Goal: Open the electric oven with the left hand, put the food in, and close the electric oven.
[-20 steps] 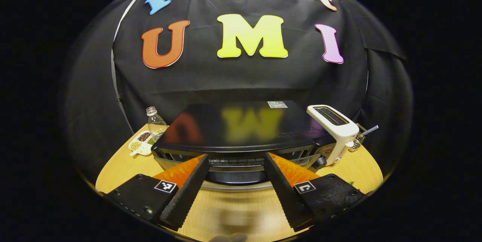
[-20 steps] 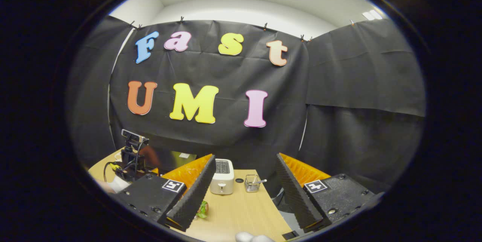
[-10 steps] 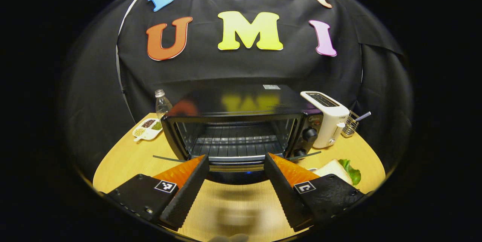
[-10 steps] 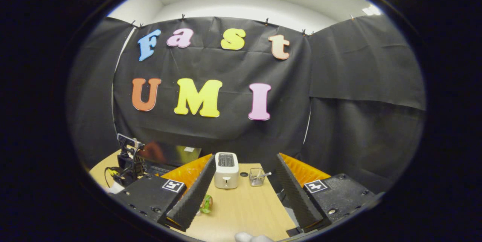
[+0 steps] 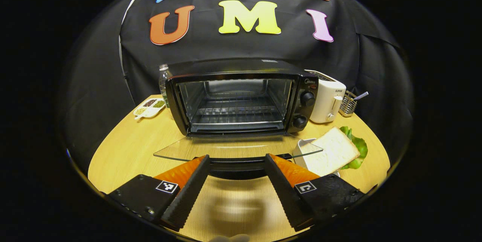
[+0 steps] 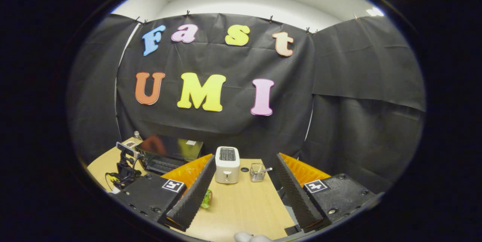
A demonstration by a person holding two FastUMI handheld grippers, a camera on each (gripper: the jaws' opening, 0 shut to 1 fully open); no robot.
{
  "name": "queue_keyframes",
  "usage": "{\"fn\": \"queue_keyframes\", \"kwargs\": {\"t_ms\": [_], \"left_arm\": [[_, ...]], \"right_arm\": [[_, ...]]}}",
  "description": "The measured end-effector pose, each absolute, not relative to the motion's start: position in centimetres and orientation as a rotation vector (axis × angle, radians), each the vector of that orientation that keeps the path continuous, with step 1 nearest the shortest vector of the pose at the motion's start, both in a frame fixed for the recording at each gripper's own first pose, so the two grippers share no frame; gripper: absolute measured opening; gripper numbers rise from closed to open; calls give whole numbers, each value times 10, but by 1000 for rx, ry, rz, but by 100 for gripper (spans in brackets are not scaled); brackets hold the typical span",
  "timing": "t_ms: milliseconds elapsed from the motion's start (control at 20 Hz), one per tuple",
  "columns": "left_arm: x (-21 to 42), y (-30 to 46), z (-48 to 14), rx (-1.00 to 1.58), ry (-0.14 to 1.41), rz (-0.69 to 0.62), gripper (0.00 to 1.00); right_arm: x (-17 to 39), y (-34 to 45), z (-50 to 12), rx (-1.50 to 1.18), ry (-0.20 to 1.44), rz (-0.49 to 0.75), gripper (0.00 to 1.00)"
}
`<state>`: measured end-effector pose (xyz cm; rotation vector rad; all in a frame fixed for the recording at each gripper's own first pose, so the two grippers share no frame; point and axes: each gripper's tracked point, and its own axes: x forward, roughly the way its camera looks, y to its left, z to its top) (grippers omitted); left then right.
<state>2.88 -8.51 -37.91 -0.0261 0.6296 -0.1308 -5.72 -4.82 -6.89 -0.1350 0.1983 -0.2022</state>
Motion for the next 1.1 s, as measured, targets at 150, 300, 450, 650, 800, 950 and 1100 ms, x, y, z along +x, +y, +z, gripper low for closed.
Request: {"fn": "queue_keyframes", "kwargs": {"t_ms": [150, 300, 450, 650, 800, 950, 1100], "left_arm": [[18, -86, -397, -25, 677, -132, 96], [11, -88, -420, -21, 736, -137, 95], [11, -84, -438, -41, 792, -133, 94], [9, -86, -443, -15, 793, -143, 95], [8, -84, -436, -2, 760, -146, 96], [9, -73, -412, -10, 692, -142, 96], [3, -54, -374, -21, 612, -134, 96]], "right_arm": [[-59, -49, -79, -137, 221, -199, 100], [-60, -50, -83, -135, 231, -197, 95], [-59, -49, -89, -145, 248, -195, 95], [-55, -50, -101, -149, 278, -193, 95], [-49, -49, -112, -136, 302, -182, 100], [-35, -50, -121, -129, 323, -156, 100], [-18, -48, -149, -108, 382, -101, 100]]}}
